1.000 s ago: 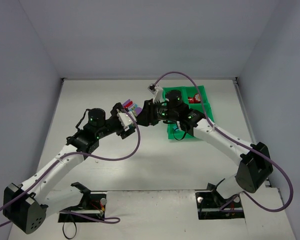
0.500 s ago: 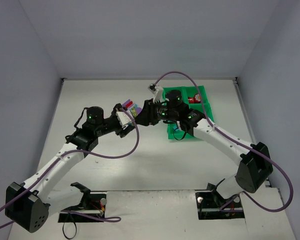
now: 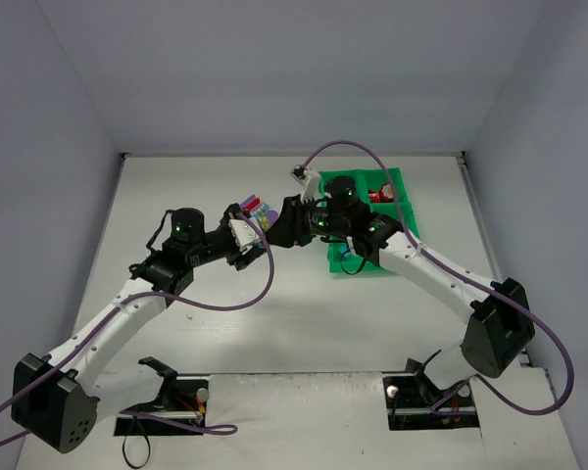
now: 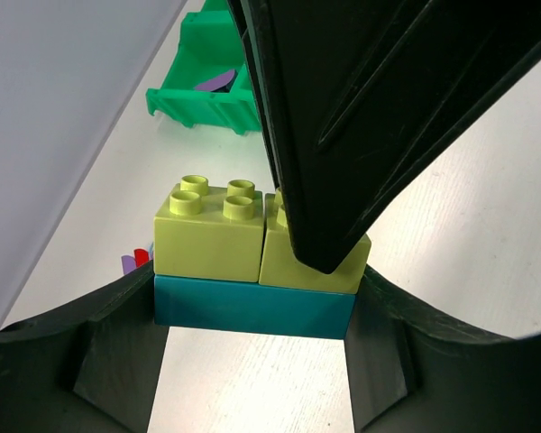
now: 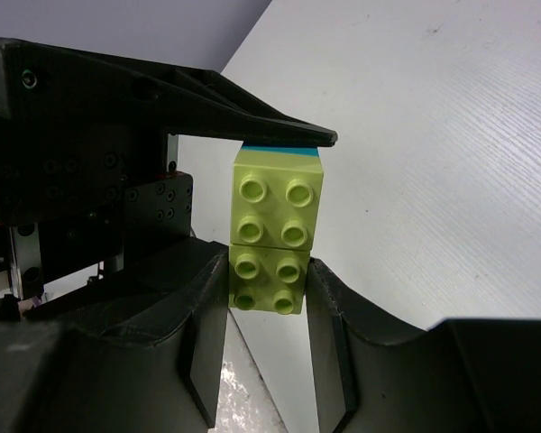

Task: Sort the legos into containers by color

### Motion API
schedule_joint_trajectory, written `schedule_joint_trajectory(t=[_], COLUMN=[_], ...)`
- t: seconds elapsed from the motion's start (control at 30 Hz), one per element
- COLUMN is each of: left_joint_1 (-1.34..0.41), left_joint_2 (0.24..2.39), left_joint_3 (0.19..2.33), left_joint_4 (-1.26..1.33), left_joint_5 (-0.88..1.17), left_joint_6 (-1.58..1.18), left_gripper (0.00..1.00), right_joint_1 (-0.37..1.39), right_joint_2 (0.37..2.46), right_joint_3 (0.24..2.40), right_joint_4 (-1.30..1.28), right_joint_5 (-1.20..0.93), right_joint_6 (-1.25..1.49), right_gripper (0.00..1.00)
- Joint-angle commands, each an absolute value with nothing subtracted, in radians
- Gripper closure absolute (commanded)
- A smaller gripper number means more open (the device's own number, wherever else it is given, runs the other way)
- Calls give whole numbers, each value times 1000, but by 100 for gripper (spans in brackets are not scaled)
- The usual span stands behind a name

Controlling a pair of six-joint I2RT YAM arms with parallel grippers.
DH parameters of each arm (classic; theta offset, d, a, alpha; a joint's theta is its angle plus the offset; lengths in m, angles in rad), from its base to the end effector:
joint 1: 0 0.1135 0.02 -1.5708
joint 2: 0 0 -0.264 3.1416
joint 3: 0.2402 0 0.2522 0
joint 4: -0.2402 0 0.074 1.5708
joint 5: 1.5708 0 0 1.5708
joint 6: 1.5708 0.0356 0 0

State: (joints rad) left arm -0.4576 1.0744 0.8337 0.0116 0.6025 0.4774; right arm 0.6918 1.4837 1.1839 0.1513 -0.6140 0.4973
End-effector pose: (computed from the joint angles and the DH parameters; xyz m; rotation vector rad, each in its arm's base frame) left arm 0.2128 -0.1273 0.3220 1.1652 1.3576 -0.5260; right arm 0.2570 0.2395 0.3462 -0.6781 1.7805 1.3696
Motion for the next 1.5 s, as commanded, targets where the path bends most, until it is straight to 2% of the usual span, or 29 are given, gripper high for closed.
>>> schedule_joint_trajectory(t=[0.0,0.37,0.43,0.73,1.47], left_joint_1=[-439,-437,-439,-437,-439], left_joint_2=[1085,1091,1091,1083,1086], left_joint_3=[870,864,859,850,850], left_joint_4=[20,15,18,20,110], left_joint_5=[621,635,635,630,641], left_joint_6=[511,523,522,528,465], left_gripper=[55,54,46,31,29], right_joint_1=[678,660,657,657,658], right_joint_2=[1470,1474,1474,1479,1499], right_joint_3=[1246,1259,1261,1262,1262], right_joint_4=[196,173,173,173,175], right_joint_5=[-709,-730,-732,-742,-750], right_joint_6=[471,466,466,477,480], right_gripper=[100,100,100,100,100])
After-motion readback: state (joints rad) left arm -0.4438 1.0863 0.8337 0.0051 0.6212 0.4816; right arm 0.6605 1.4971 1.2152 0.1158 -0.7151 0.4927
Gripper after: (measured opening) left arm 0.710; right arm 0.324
